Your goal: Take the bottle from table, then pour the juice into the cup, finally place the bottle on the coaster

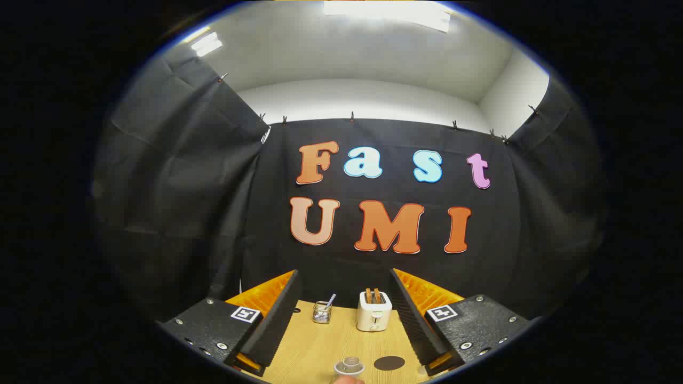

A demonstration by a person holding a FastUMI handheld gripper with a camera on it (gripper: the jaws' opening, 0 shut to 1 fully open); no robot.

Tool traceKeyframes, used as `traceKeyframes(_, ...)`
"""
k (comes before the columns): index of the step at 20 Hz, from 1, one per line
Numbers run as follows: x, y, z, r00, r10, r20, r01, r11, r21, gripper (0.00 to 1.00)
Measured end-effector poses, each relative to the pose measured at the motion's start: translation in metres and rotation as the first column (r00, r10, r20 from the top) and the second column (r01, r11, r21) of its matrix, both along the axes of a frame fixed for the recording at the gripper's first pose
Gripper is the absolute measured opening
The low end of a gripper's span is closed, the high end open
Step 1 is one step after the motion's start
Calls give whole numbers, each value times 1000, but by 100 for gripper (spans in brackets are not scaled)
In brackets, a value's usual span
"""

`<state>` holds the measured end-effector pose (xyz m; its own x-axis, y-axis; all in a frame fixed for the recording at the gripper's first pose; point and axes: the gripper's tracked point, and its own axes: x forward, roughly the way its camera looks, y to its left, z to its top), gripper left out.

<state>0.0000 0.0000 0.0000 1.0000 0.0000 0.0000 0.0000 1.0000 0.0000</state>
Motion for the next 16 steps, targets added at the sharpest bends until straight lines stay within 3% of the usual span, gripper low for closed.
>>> traceKeyframes(16, -1, -9, -9, 998, -55, -1, 55, 998, 37, 98)
